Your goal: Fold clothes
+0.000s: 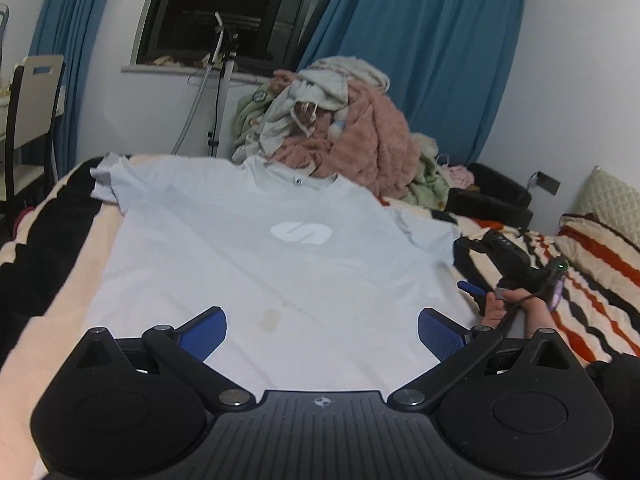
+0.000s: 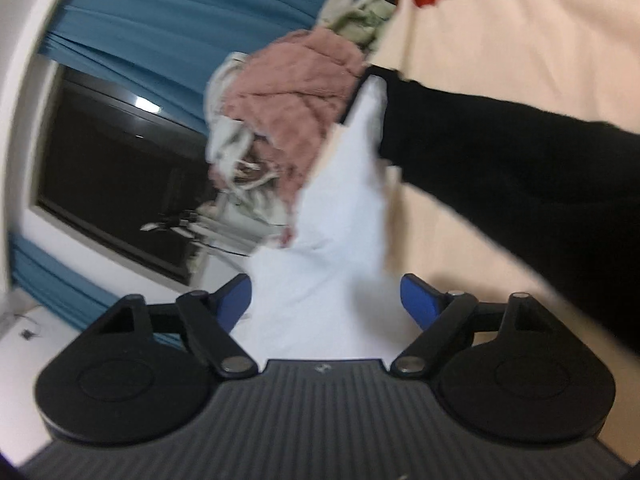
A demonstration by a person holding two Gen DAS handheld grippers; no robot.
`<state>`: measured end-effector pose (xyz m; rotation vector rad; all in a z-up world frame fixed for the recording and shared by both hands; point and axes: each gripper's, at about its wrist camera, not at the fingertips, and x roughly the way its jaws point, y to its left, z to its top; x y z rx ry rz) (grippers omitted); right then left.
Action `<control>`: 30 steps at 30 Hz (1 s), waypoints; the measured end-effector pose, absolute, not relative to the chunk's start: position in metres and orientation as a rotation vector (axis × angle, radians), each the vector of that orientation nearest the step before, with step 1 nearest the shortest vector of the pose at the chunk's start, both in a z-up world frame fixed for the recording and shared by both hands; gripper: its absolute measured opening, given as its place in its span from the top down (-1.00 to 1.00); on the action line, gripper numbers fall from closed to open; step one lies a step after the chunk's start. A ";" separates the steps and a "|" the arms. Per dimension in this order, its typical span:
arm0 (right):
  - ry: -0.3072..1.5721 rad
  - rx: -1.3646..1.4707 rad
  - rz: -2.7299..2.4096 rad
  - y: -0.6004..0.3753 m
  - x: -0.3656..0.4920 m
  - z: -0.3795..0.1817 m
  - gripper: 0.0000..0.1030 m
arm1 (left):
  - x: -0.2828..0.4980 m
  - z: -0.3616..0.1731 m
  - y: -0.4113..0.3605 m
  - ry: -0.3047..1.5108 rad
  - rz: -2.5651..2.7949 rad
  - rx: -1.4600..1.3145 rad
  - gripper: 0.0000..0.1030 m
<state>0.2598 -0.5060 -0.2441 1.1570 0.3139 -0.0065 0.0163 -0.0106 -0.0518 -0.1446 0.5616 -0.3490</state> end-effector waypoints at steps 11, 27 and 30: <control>0.230 1.296 0.179 -0.526 0.325 -0.275 -0.49 | 0.069 -0.082 -0.027 0.649 -0.335 -0.186 -0.99; -0.206 1.611 0.152 -0.577 0.232 -0.249 -0.48 | 0.040 -0.061 -0.029 0.549 -0.313 -0.132 -0.99; -0.004 1.536 0.053 -0.567 0.230 -0.246 -0.48 | 0.029 -0.055 -0.025 0.535 -0.319 -0.132 -0.99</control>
